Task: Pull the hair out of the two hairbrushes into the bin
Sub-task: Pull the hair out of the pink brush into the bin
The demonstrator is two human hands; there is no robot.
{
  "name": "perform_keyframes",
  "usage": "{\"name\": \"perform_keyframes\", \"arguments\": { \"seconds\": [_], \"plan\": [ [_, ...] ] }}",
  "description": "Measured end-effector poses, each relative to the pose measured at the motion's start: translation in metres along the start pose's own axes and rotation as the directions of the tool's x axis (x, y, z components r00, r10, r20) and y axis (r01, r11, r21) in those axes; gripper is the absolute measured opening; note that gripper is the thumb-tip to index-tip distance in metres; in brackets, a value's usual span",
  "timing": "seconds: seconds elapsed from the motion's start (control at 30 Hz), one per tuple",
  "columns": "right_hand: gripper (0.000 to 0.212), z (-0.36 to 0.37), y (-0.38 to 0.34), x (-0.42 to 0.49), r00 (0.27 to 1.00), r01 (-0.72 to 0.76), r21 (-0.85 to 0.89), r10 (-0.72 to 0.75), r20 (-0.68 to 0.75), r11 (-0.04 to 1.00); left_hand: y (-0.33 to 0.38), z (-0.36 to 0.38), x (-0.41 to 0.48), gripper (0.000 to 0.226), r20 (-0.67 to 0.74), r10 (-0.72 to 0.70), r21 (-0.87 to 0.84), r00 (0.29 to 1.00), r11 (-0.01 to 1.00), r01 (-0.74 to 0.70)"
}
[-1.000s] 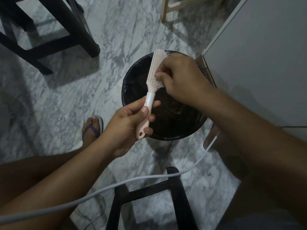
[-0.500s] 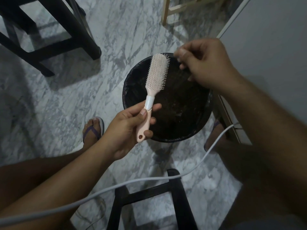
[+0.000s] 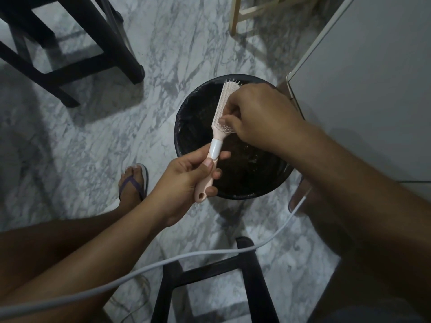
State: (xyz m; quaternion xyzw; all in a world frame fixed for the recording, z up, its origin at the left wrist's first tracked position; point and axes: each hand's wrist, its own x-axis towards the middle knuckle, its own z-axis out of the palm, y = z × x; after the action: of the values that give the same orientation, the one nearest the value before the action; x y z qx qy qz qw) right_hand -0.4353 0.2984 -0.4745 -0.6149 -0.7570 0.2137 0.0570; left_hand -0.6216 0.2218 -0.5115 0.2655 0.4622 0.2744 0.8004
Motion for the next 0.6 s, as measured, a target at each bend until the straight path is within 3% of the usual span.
{"name": "perform_keyframes", "arguments": {
  "seconds": [0.13,0.33,0.47,0.6],
  "plan": [
    [0.013,-0.004,0.004,0.003,0.998,-0.004,0.021,0.003,0.058,1.0,0.001,-0.001,-0.001,0.042,0.009,-0.002,-0.026,1.0,1.0,0.002],
    [0.01,0.006,0.0,-0.004,0.998,0.042,-0.059,-0.045,-0.039,0.997,0.002,-0.004,0.002,0.042,0.017,-0.027,-0.05,0.999,0.998,0.028],
    [0.011,0.002,0.01,-0.002,0.997,-0.062,0.276,0.049,0.053,0.959,0.001,-0.003,0.001,0.043,0.035,-0.053,-0.119,0.998,0.991,0.057],
    [0.01,-0.026,0.023,0.001,0.96,-0.16,0.675,0.273,-0.064,0.72,0.002,-0.002,0.002,0.043,0.04,-0.038,-0.142,0.998,0.989,0.043]
  ]
}}
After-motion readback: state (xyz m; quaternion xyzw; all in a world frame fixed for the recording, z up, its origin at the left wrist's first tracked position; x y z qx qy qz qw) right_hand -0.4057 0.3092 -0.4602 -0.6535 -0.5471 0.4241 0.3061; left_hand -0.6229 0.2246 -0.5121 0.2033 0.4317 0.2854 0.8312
